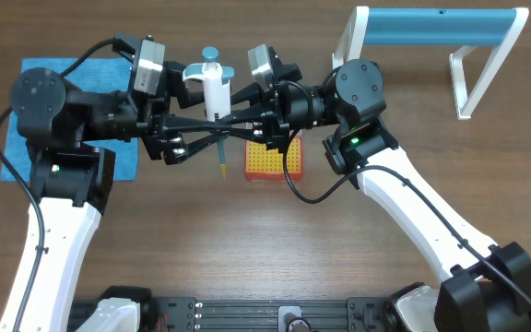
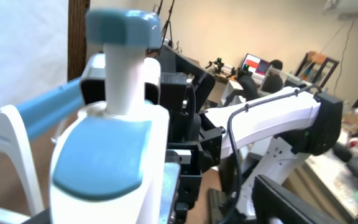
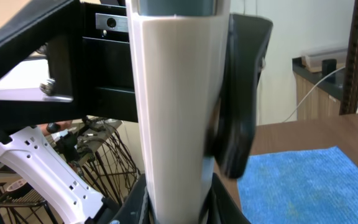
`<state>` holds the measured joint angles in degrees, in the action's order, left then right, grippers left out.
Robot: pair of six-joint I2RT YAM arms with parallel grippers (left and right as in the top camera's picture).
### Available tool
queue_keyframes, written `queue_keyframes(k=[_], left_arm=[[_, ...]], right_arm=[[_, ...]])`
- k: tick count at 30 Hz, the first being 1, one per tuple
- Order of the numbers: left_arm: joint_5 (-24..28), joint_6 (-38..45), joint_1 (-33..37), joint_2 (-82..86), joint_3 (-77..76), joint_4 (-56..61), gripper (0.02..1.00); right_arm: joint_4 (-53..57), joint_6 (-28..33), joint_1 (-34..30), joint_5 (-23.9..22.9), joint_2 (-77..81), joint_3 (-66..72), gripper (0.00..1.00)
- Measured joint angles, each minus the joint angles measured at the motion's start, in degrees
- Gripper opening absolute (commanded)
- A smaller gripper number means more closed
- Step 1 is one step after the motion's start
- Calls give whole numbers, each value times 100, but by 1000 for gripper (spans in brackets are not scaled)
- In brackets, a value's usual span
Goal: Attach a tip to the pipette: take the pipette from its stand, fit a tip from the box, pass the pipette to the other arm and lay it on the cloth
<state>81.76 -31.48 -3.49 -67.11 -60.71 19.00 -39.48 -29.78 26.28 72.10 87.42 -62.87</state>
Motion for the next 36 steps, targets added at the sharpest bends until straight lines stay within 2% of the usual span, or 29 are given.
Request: queue_keyframes(k=[3, 11, 12, 15, 16, 17, 18, 19, 20, 24, 28, 33, 36], left_arm=[[-114, 0, 0, -17, 0, 428, 599], [-334, 20, 7, -39, 0, 431, 286], [-352, 20, 7, -39, 0, 428, 172], [-396, 66, 15, -48, 0, 452, 42], [-396, 63, 15, -48, 0, 455, 29], [-396, 63, 17, -48, 0, 455, 27], [-398, 63, 17, -48, 0, 455, 29], [-398, 63, 17, -48, 0, 455, 27], [-402, 55, 17, -50, 0, 452, 29], [-304, 33, -11, -39, -2, 466, 29], [-306, 17, 81, -39, -9, 254, 27], [-315, 33, 815, -39, -11, -501, 27], [-529, 354, 1460, -55, -61, -1722, 27]], right_arm=[[-20, 0, 11, 2, -2, 0, 77], [-46, 4, 37, 98, -39, 0, 77], [-48, 4, 37, 114, -44, 0, 77], [-42, -66, 42, 136, -66, -4, 77], [-42, -68, 42, 136, -66, -4, 77], [-42, -81, 42, 136, -66, -4, 169], [-42, -83, 42, 136, -66, -4, 446], [-42, -111, 42, 136, -66, -4, 647], [-33, -101, 46, 92, -66, -4, 750], [4, -120, 4, -39, -63, -4, 759], [284, -144, -350, 101, -63, -9, 761], [844, -168, -960, 310, -63, -9, 763], [953, -166, -1176, 363, -63, -9, 766]])
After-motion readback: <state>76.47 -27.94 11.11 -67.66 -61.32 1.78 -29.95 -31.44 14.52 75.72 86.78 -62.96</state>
